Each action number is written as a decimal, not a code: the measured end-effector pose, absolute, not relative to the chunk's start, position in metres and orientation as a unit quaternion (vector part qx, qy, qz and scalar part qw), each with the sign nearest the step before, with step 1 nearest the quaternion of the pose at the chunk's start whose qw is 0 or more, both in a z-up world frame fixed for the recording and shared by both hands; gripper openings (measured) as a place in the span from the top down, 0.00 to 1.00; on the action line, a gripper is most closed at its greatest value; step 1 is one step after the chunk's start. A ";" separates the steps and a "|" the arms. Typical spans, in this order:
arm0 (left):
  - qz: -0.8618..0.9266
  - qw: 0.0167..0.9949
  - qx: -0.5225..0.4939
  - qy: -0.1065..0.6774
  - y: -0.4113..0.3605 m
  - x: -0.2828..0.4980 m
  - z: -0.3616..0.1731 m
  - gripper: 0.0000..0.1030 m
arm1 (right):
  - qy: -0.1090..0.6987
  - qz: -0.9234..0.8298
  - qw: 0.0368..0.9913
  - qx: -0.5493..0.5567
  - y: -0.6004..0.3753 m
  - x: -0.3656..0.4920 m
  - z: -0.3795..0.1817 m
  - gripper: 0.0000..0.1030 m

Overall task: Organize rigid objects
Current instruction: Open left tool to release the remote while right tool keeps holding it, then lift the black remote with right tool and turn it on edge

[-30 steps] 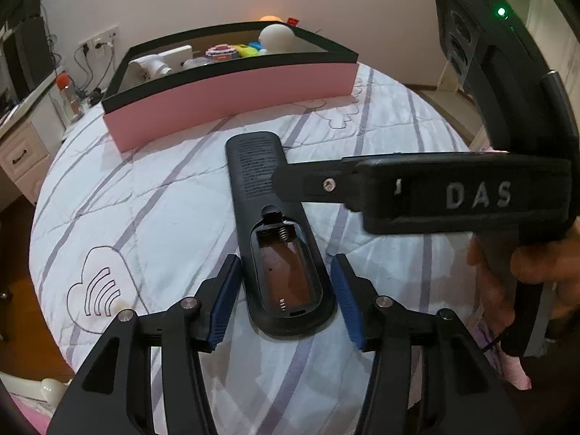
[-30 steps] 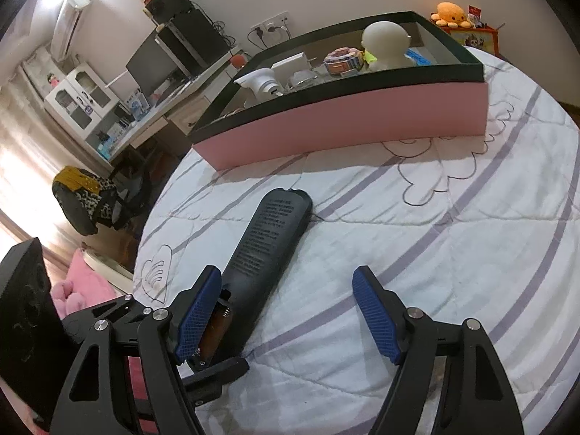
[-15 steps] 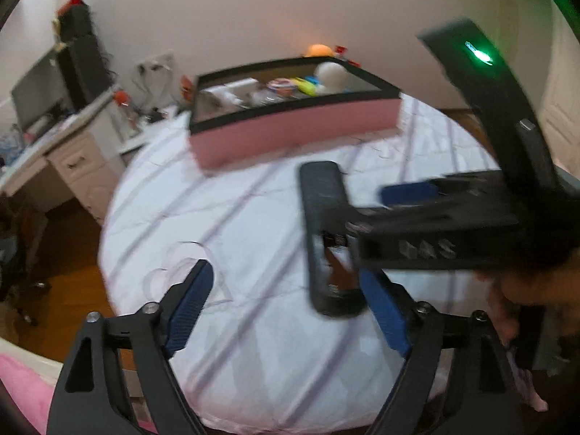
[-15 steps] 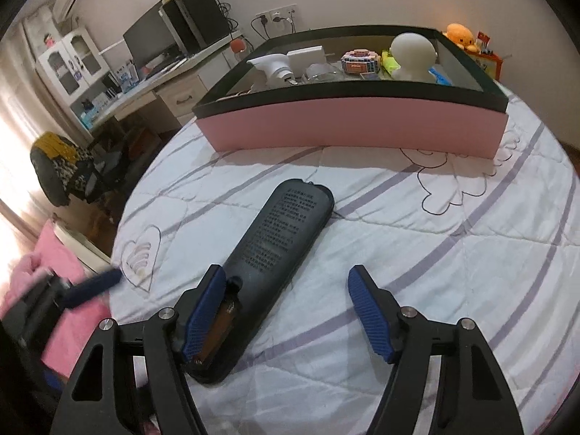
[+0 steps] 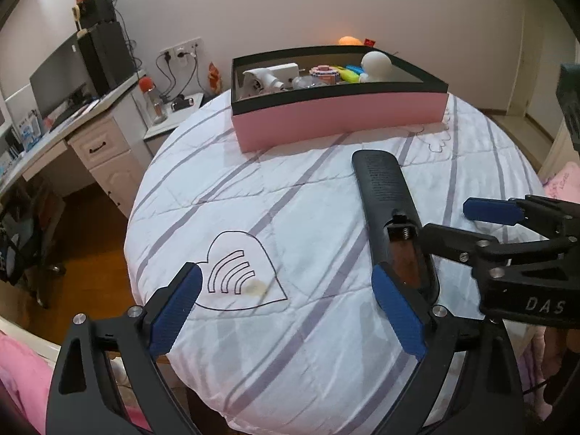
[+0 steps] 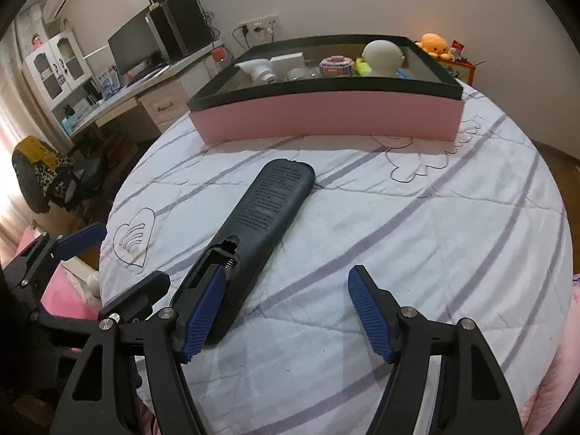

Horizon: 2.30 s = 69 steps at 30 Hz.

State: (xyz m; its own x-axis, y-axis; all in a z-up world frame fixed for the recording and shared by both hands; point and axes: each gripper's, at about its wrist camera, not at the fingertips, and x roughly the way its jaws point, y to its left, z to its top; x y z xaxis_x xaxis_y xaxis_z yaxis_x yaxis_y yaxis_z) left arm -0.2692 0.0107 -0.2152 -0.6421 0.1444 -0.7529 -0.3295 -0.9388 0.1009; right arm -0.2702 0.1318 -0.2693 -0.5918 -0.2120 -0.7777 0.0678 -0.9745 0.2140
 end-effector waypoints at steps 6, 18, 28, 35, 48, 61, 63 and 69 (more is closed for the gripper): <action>0.908 0.099 -0.400 0.070 -0.024 -0.279 -0.209 0.06 | -0.073 -0.895 0.060 0.437 0.131 -0.261 -0.267 0.30; 0.905 0.092 -0.410 0.061 -0.034 -0.284 -0.212 0.06 | -0.038 -0.902 0.091 0.421 0.077 -0.261 -0.279 0.40; 0.894 0.146 -0.417 0.075 -0.005 -0.274 -0.216 0.04 | -0.018 -0.905 0.082 0.416 0.126 -0.243 -0.274 0.56; 0.889 0.158 -0.420 0.091 0.021 -0.271 -0.219 0.04 | -0.038 -0.904 0.092 0.415 0.149 -0.242 -0.270 0.55; 0.886 0.160 -0.424 0.103 0.025 -0.259 -0.220 0.04 | -0.061 -0.902 0.108 0.413 0.151 -0.251 -0.273 0.59; 0.884 0.146 -0.433 0.093 0.010 -0.257 -0.224 0.03 | 0.254 -0.906 0.051 0.336 0.071 -0.220 -0.266 0.80; 0.885 0.145 -0.432 0.093 0.009 -0.255 -0.224 0.03 | 0.237 -0.908 0.059 0.339 0.070 -0.221 -0.264 0.81; 0.885 0.154 -0.430 0.085 0.006 -0.250 -0.221 0.03 | 0.151 -0.917 0.096 0.357 0.083 -0.224 -0.257 0.81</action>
